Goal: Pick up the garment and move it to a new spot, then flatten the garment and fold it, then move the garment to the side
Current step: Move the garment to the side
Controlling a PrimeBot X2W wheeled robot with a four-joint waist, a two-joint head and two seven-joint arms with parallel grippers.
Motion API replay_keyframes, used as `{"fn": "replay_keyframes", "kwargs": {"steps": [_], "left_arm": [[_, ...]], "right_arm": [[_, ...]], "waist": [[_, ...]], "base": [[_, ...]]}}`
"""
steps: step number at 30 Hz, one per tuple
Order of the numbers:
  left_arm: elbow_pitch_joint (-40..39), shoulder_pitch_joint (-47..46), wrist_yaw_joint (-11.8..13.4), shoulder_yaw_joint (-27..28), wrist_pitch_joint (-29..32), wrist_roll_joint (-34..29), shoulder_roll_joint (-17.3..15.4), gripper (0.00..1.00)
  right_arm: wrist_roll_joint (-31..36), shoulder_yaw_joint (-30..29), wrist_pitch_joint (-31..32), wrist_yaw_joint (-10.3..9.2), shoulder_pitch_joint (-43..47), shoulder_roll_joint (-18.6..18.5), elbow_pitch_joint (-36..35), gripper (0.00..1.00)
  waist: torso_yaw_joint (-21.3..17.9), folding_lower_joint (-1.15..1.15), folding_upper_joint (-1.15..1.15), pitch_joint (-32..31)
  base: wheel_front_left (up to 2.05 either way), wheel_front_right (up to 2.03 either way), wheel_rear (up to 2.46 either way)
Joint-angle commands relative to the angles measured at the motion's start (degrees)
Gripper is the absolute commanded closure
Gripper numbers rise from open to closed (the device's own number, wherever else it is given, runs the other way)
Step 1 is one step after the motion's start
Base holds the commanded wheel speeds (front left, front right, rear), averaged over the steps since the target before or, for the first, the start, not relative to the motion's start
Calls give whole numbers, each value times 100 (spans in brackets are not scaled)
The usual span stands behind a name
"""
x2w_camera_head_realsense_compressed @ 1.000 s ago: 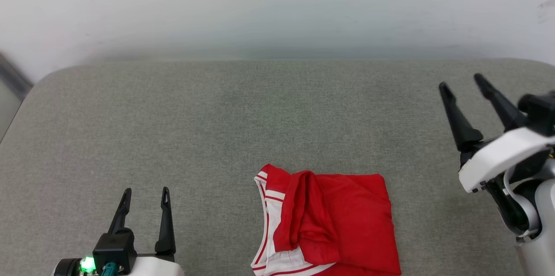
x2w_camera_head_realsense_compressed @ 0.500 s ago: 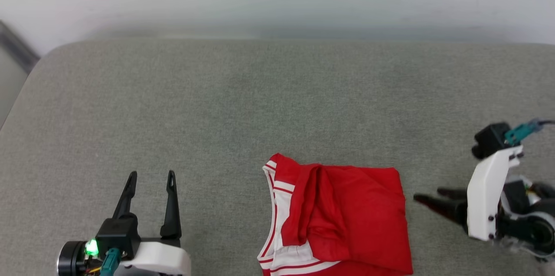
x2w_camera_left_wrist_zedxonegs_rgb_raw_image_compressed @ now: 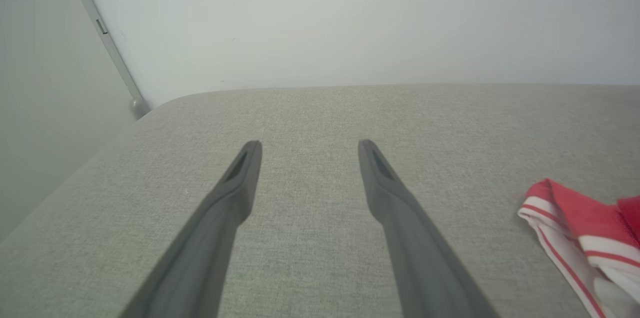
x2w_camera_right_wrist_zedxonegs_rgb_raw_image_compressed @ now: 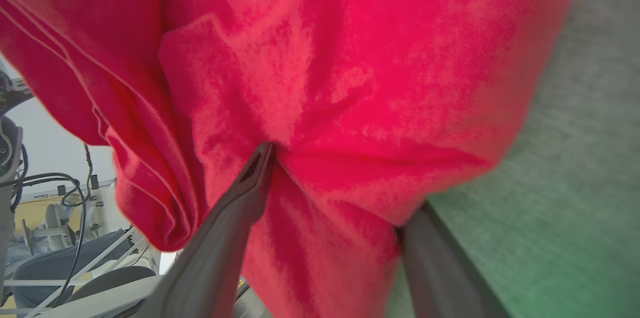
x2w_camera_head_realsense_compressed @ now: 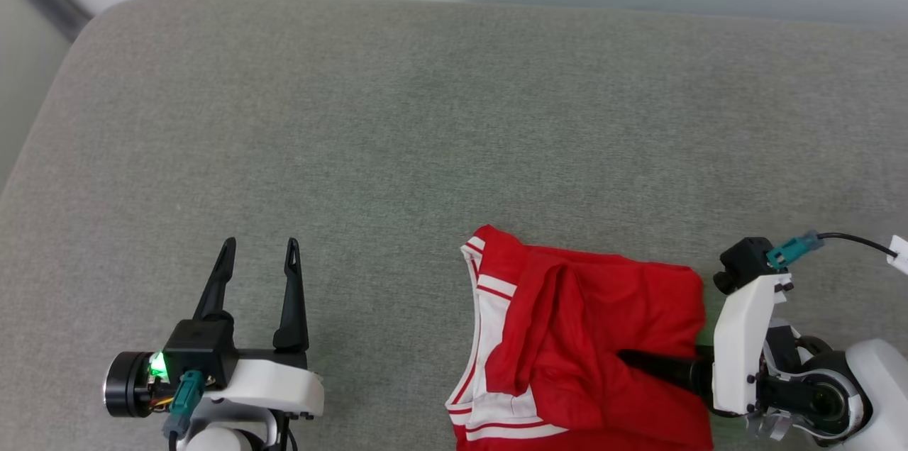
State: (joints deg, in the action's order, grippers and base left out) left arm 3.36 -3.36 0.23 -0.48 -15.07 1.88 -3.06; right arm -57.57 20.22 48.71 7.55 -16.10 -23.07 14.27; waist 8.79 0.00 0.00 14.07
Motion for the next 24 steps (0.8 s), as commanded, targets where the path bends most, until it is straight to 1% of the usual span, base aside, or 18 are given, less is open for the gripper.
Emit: {"fn": "replay_keyframes", "kwargs": {"steps": [1,5,6,7,11,16,21,24], "left_arm": [[12,-98,-2,-10,-13,23,3,0],[28,-158,28,-17,-13,34,10,0],[29,-153,40,-16,-13,38,11,0],[30,-138,51,-13,-13,45,13,0],[65,-20,83,-8,-13,46,15,0],[82,136,102,0,-13,58,17,0],[64,287,120,21,-13,57,17,0],[20,410,179,54,-13,79,20,0]], "right_arm": [[93,240,7,-13,111,104,267,0],[184,614,-49,-20,122,62,535,0],[213,673,-103,-21,96,28,559,76],[218,717,-163,-22,60,-4,590,100],[97,787,-403,-20,-155,-140,528,100],[-62,897,-747,-11,-547,-339,109,100],[-104,1116,-845,-9,-762,-608,-334,100],[-64,1310,-805,-9,-947,-827,-716,100]], "waist": [[104,0,0,89],[203,0,0,109],[216,0,0,103],[225,0,0,93],[224,0,0,-23],[127,0,0,-309],[-54,0,0,-569],[-320,0,0,-697]], "base": [[0,0,0],[0,0,0],[0,0,0],[0,0,0],[0,0,0],[0,0,0],[0,0,0],[0,0,0]]}}
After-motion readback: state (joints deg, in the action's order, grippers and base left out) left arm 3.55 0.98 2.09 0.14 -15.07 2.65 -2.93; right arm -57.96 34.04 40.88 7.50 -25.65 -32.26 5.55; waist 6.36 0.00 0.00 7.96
